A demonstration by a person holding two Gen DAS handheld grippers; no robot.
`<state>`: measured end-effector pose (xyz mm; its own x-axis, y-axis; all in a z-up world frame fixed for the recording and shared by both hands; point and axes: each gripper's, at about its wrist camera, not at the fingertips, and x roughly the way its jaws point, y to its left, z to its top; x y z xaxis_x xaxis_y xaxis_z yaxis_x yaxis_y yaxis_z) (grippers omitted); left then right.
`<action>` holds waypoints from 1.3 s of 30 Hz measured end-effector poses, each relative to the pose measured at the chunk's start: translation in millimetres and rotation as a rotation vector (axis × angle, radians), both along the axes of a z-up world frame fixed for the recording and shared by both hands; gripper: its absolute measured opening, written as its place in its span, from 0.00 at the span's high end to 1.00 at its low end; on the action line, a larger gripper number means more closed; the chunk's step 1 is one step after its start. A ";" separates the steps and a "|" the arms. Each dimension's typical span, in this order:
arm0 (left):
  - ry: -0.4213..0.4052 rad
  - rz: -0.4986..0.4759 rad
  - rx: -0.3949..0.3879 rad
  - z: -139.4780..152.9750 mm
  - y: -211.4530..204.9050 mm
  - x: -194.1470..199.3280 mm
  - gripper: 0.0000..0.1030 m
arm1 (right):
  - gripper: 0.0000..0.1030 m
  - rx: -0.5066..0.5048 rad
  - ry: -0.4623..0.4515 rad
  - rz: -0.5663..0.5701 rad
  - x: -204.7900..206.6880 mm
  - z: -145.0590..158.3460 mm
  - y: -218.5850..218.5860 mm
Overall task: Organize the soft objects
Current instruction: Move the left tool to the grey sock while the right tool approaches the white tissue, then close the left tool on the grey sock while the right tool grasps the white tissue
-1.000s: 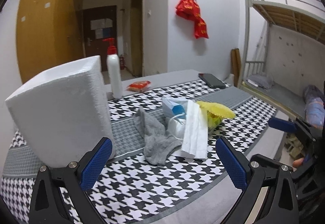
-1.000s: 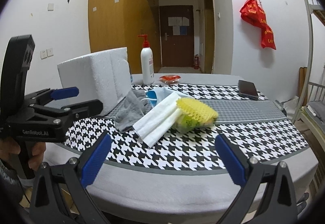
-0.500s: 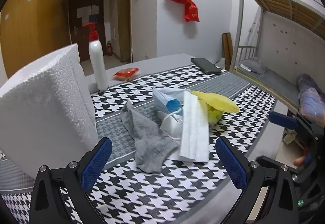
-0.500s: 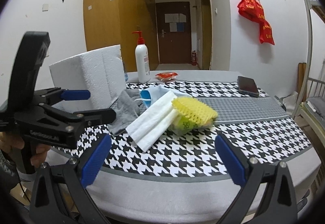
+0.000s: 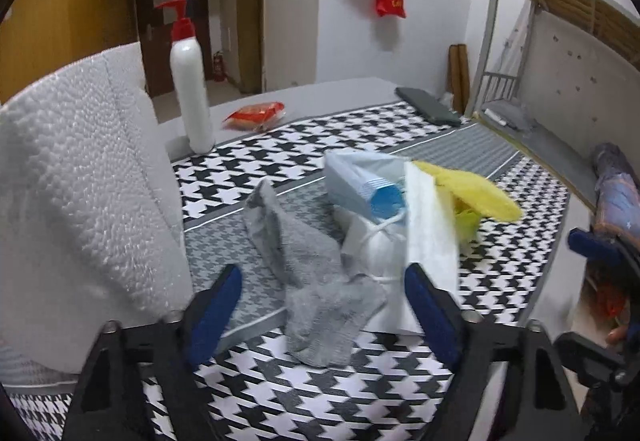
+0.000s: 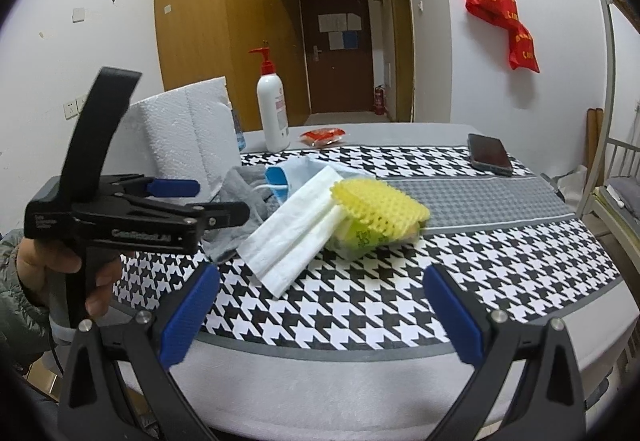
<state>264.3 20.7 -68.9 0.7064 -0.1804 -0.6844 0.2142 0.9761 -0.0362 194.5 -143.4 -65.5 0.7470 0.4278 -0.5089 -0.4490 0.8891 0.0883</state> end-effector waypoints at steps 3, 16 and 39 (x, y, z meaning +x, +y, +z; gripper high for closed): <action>0.020 -0.001 -0.010 -5.9 4.1 4.3 0.29 | 0.00 0.000 0.004 0.002 1.4 0.1 1.4; 0.075 -0.020 -0.051 -20.9 14.4 18.6 0.62 | 0.00 -0.056 0.013 0.030 8.3 -1.4 19.3; 0.037 -0.059 -0.148 -15.7 27.0 4.7 0.90 | 0.00 -0.116 0.115 -0.003 38.1 -18.6 63.3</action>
